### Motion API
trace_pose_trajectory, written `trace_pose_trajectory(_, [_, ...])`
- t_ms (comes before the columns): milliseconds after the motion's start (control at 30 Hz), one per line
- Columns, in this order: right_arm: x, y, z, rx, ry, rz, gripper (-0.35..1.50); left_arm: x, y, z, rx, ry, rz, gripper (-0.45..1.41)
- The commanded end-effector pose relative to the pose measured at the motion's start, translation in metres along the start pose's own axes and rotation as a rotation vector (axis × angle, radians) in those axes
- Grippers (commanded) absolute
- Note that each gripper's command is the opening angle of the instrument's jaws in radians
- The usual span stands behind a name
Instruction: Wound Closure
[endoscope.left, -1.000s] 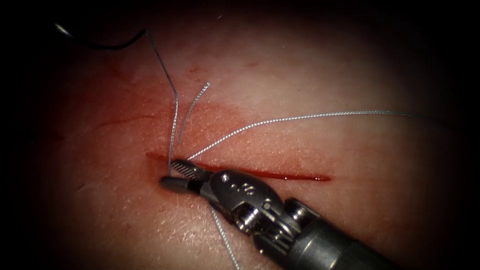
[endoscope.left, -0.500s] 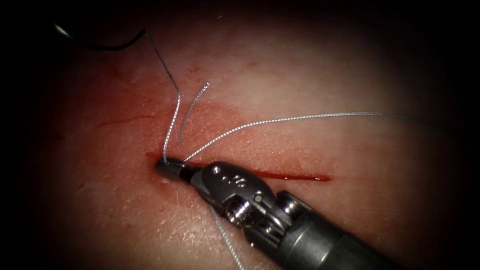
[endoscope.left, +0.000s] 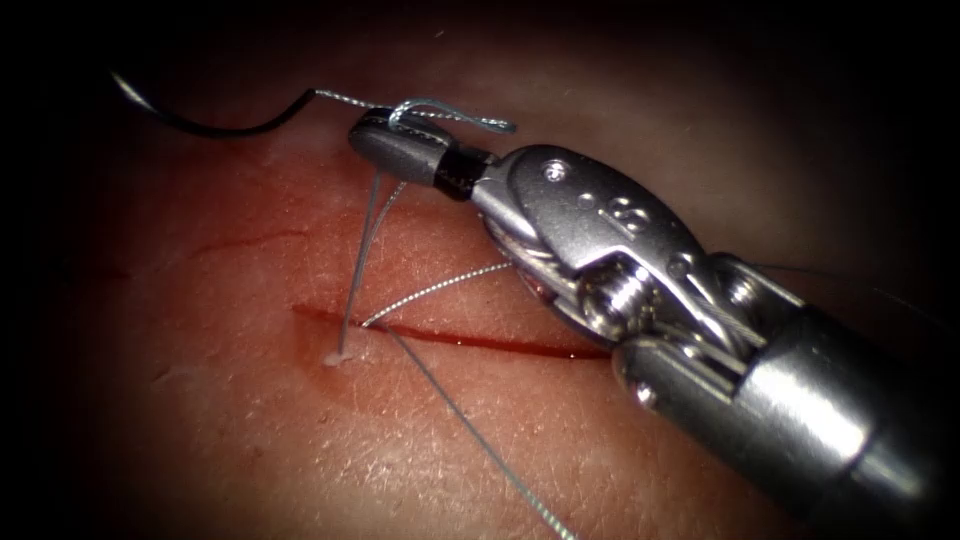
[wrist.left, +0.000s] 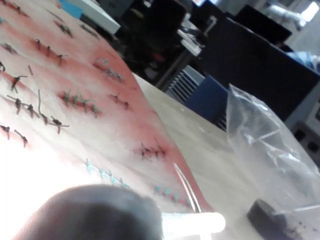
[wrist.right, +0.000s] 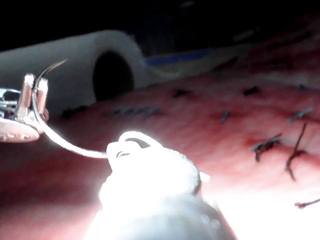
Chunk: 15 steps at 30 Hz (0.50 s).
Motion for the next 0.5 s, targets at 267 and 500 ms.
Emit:
trace_pose_trajectory(267, [0.0058,-0.0008,0.0005,-0.005,0.096,-0.021,-0.35,-0.0014,-0.0006,0.0012,0.028,0.007,-0.005,-0.45])
trace_pose_trajectory(500, [0.0083,-0.0012,0.0003,0.000,0.157,-0.027,-0.35,-0.0014,-0.0006,0.0012,0.021,0.003,-0.005,-0.45])
